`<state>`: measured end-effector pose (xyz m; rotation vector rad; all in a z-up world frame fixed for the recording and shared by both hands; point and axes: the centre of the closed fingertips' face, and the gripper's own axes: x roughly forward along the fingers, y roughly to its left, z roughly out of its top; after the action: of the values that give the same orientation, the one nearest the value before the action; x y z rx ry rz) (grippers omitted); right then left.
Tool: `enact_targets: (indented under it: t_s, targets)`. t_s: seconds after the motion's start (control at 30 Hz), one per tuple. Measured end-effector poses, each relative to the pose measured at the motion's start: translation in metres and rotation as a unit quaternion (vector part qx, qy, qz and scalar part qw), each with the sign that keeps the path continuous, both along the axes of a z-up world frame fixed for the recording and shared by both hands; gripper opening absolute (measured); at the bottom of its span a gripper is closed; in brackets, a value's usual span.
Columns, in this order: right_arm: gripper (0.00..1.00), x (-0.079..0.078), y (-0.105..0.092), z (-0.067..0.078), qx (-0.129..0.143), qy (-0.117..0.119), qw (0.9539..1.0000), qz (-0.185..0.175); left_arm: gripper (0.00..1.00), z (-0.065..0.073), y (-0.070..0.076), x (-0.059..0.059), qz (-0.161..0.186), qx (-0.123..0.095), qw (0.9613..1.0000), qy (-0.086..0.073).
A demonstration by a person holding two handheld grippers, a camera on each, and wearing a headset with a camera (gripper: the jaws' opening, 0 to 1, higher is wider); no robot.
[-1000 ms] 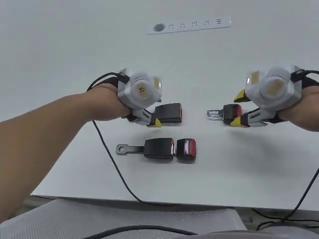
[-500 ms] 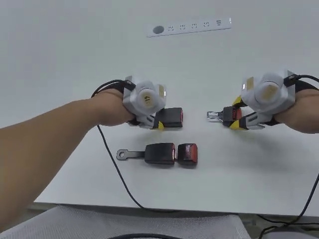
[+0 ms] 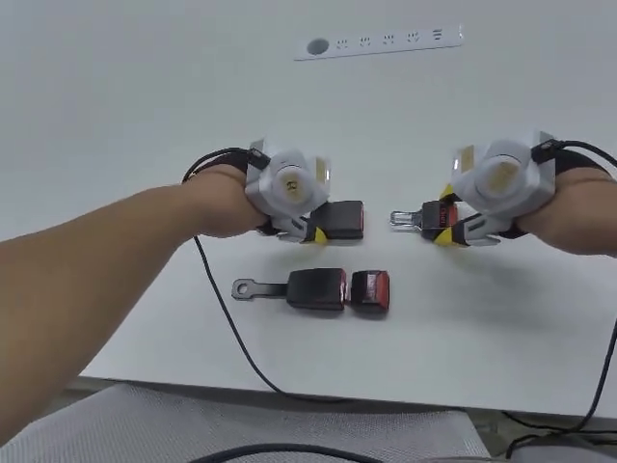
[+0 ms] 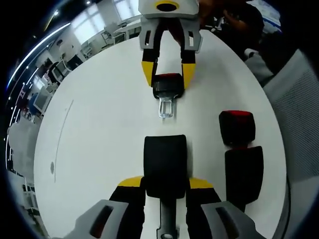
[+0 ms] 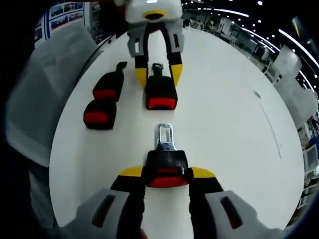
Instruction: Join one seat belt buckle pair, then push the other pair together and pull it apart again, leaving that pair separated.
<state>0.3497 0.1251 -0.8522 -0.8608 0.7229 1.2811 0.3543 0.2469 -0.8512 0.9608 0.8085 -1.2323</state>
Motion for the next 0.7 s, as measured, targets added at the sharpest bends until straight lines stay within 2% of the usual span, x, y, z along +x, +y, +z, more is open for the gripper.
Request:
enact_targets:
  t_s: [0.3, 0.5, 0.7]
  targets:
    - [0.33, 0.002, 0.03, -0.001, -0.001, 0.006, 1.0, -0.006, 0.31, -0.001, 0.0, 0.001, 0.004, -0.002, 1.0, 0.001]
    - [0.33, 0.002, 0.028, 0.0, -0.003, 0.005, 1.0, -0.002, 0.31, -0.002, 0.0, 0.001, 0.005, 0.002, 1.0, 0.002]
    - [0.32, 0.004, 0.031, 0.0, -0.002, -0.012, 0.9999, 0.002, 0.31, -0.002, 0.0, 0.001, 0.013, 0.0, 0.9999, 0.005]
